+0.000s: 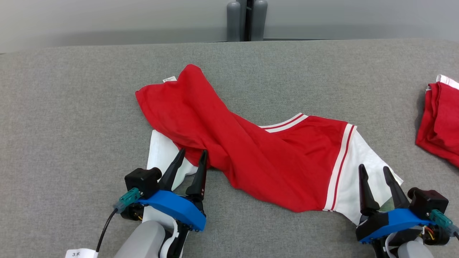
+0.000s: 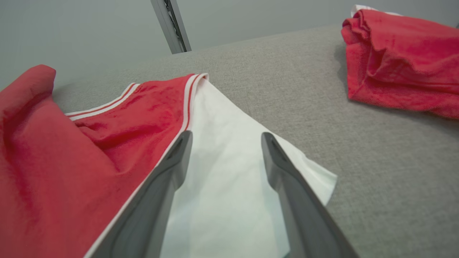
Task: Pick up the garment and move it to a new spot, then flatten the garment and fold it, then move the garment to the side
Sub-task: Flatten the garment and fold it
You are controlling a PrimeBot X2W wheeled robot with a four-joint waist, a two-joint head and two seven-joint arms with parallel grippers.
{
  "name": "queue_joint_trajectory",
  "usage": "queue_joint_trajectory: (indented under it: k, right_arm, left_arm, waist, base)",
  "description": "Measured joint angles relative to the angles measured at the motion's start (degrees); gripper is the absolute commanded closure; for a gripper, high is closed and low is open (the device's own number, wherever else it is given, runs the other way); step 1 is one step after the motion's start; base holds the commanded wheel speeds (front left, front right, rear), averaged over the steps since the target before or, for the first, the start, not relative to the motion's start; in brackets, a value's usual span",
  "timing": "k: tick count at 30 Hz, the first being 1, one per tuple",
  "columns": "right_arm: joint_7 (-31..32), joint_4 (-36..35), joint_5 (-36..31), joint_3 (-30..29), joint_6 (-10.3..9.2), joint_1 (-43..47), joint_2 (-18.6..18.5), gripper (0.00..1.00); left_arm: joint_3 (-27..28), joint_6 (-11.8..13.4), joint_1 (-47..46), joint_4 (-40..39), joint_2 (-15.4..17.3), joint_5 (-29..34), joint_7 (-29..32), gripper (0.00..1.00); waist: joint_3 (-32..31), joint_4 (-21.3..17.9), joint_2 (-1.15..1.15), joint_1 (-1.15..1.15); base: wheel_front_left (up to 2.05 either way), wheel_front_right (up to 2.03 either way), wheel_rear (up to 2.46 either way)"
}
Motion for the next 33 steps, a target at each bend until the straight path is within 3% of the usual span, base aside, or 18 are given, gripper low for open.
queue_joint_trajectory:
  k: [15,16,17,18,25,33]
  right_arm:
    - [0.00,0.85,0.35,1.49,0.00,0.30,0.00,0.00]
    - [0.00,0.85,0.37,1.63,0.00,0.29,0.00,0.00]
    - [0.00,0.83,0.38,1.69,0.00,0.29,0.01,0.00]
    - [0.00,0.83,0.38,1.75,0.00,0.29,0.00,0.00]
    - [0.00,1.05,0.46,1.40,0.00,0.40,0.00,0.00]
    - [0.00,2.49,1.53,1.52,0.00,3.04,-0.01,0.00]
  left_arm:
    - [-1.71,0.00,0.24,-2.96,0.96,-4.44,0.00,0.02]
    - [-1.60,0.00,0.25,-2.74,1.00,-4.14,0.00,0.51]
    - [-1.57,0.00,0.25,-2.64,0.93,-3.93,0.00,0.82]
    - [-1.56,0.00,0.25,-2.53,0.86,-3.90,0.00,1.00]
    - [-1.09,0.00,0.08,-3.59,0.90,-2.60,0.01,1.00]
    - [-2.00,0.00,3.41,-10.92,0.81,2.87,0.01,1.00]
  waist:
    - [-0.46,-0.15,0.00,0.00]
    - [-0.46,-0.15,0.00,0.00]
    - [-0.45,-0.14,0.00,0.00]
    - [-0.44,-0.14,0.00,0.00]
    - [-1.44,0.44,0.00,0.00]
    - [-7.56,4.65,0.00,-0.01]
  base:
    - [0.00,0.00,0.00]
    - [0.00,0.00,0.00]
    - [0.00,0.00,0.00]
    - [0.00,0.00,0.00]
    - [0.00,0.00,0.00]
    - [0.00,0.00,0.00]
